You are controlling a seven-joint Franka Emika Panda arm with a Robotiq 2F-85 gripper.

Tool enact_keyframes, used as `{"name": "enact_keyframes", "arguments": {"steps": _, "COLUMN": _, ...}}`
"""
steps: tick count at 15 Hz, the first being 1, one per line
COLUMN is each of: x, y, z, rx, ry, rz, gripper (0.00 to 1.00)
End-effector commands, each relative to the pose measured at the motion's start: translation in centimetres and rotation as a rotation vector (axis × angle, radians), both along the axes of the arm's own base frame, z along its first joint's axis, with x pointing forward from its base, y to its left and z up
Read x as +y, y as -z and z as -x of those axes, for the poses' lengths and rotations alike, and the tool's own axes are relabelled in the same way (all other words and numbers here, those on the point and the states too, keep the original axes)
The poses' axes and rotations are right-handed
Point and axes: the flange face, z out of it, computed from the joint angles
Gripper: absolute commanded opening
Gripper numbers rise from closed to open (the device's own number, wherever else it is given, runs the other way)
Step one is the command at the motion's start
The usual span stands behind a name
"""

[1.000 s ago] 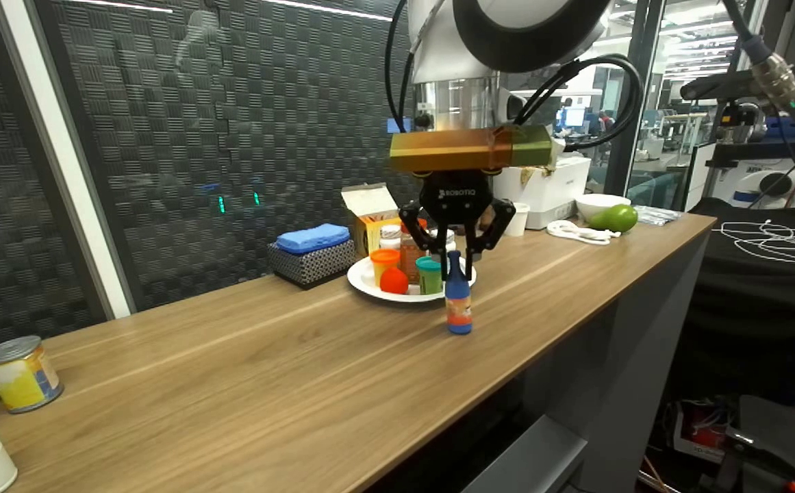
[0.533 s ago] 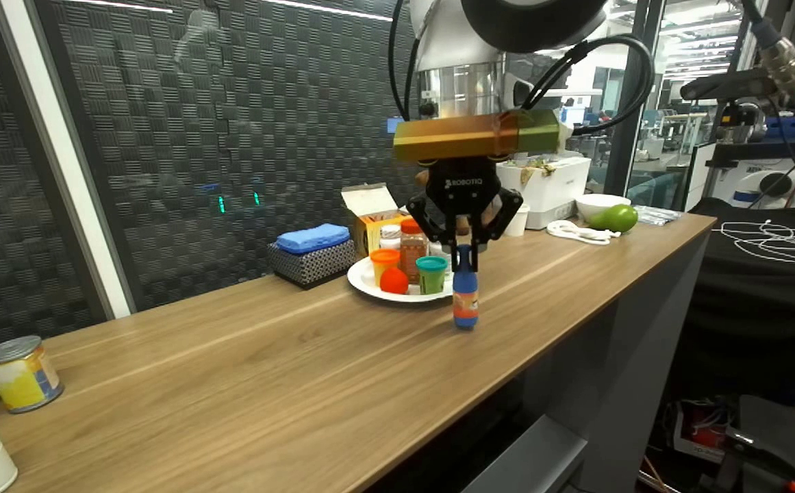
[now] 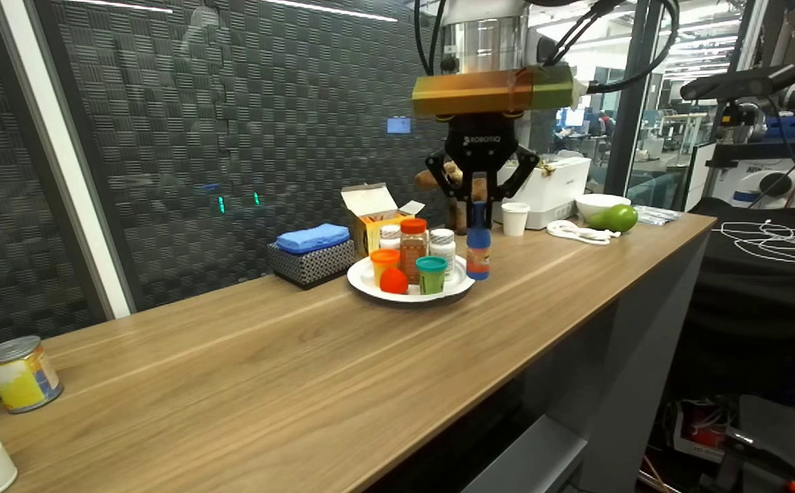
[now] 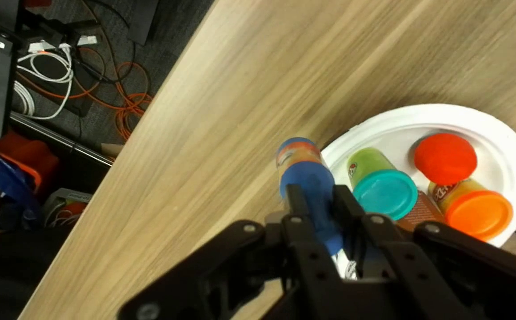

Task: Put all the items surrounding the plate on to the plate.

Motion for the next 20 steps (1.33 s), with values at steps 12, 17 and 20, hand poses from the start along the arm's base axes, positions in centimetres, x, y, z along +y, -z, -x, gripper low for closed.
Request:
{"name": "enact_keyframes", "arguments": {"steps": 12, "x": -5.3, "y": 1.3, "z": -5.4, "rx": -0.102, "ry": 0.056, "rz": -0.038, "gripper": 0.05}}
{"name": "enact_keyframes", "arguments": {"steps": 17, "x": -5.5, "y": 2.7, "z": -7.0, "rx": -0.087, "ry": 0.053, "rz": -0.08, "gripper": 0.05}}
{"name": "enact_keyframes", "arguments": {"steps": 20, "x": -5.6, "y": 3.6, "z": -7.7, "rx": -0.076, "ry": 0.059, "rz": -0.097, "gripper": 0.05}}
